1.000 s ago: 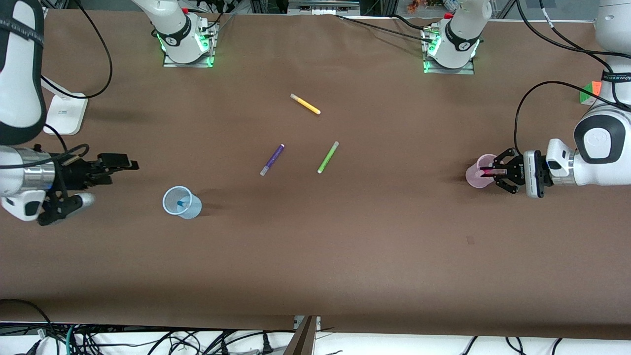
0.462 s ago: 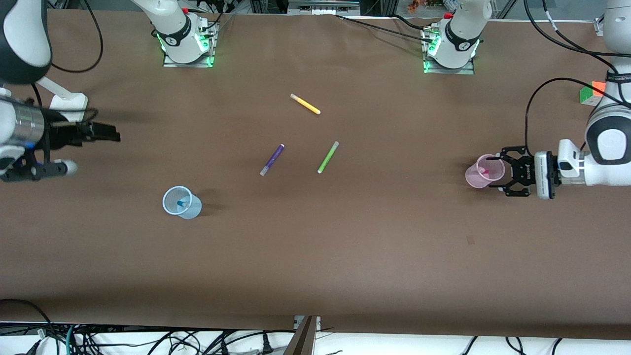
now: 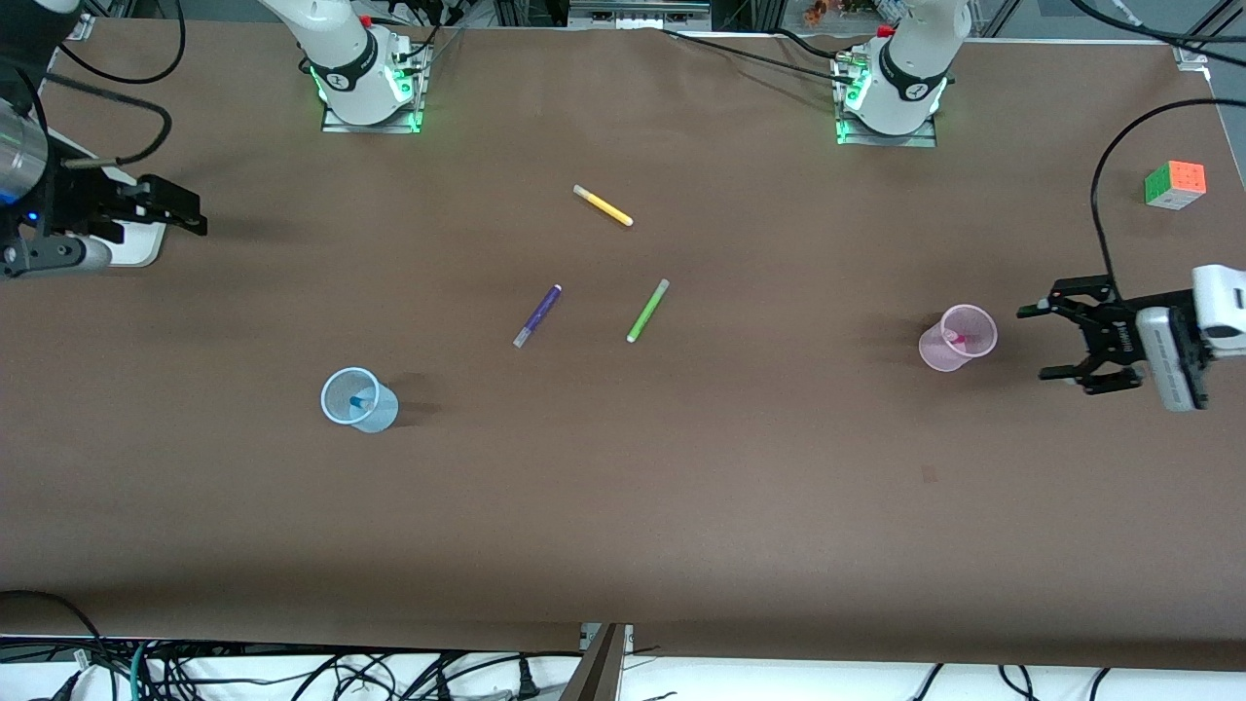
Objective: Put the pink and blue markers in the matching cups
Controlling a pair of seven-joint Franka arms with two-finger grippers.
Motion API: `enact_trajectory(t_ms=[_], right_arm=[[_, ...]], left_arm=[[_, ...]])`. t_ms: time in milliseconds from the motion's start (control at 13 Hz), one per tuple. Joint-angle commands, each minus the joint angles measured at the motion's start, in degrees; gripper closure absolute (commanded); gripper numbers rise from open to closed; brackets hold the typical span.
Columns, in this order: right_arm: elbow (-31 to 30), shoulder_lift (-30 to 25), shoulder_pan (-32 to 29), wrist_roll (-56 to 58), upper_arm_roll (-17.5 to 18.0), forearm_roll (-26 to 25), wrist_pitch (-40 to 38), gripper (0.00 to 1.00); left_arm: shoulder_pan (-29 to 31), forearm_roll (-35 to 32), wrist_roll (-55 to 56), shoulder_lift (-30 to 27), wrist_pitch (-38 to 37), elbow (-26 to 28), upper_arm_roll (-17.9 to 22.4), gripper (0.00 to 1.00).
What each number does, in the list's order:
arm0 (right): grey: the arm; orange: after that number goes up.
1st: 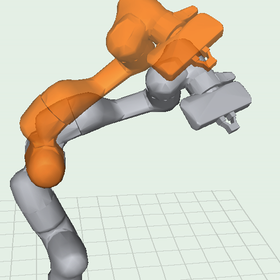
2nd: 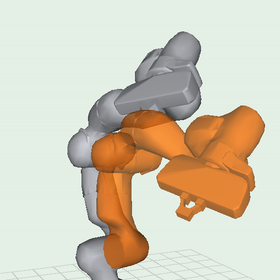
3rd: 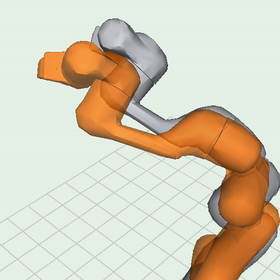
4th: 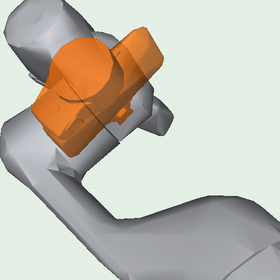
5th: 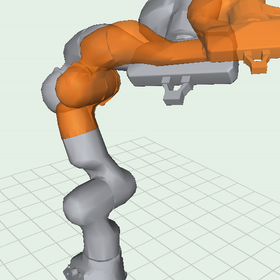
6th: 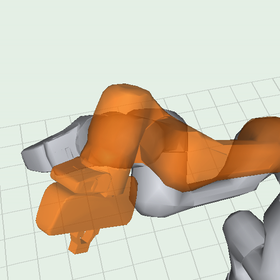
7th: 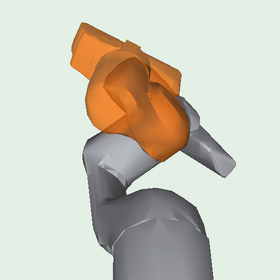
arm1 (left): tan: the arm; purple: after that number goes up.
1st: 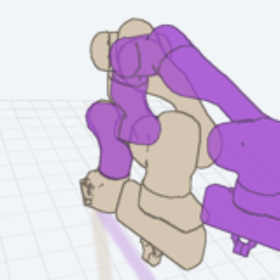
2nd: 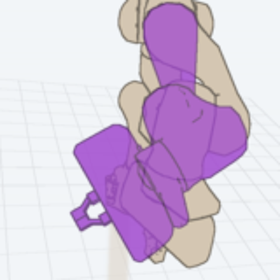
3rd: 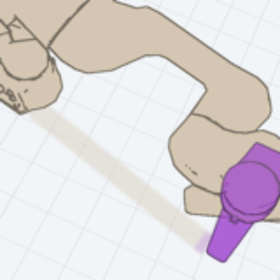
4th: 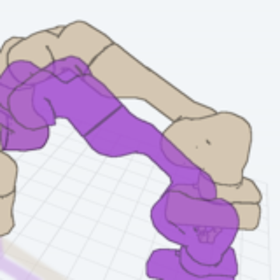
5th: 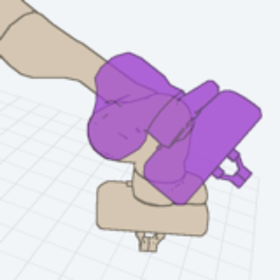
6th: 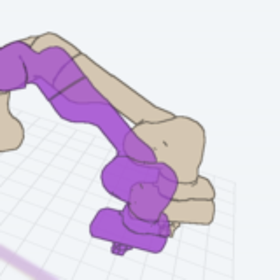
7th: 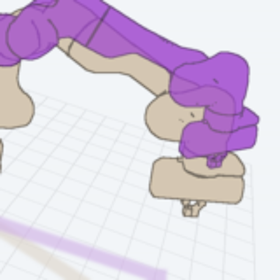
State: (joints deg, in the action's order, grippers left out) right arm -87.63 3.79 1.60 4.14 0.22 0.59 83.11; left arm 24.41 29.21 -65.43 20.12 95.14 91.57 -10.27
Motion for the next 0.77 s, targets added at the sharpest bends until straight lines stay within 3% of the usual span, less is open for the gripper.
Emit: enact_trajectory(t_ms=[0, 154, 385, 692], right_arm=[[-2.11, -1.42, -0.28, -0.45, -1.27, -1.03, 1.79, 0.00], [-2.20, -2.03, -0.28, -1.06, -1.19, -0.95, 0.83, 0.00], [-1.94, -2.47, -0.45, -1.42, -1.10, -0.51, -2.42, 0.00], [0.35, -0.54, -0.28, -0.45, -1.10, -0.51, -2.34, 0.00]], left_arm=[[-3.03, -7.12, 16.57, 0.18, -5.29, -8.82, -0.01, 0.00], [-7.86, -15.63, 30.90, 0.18, -9.95, -16.56, -0.01, 0.00], [-16.03, -29.18, 47.44, -0.95, -14.87, -20.02, 0.08, 0.00], [-24.39, -33.25, 71.97, -1.40, -20.25, -20.11, 0.08, 0.00]])
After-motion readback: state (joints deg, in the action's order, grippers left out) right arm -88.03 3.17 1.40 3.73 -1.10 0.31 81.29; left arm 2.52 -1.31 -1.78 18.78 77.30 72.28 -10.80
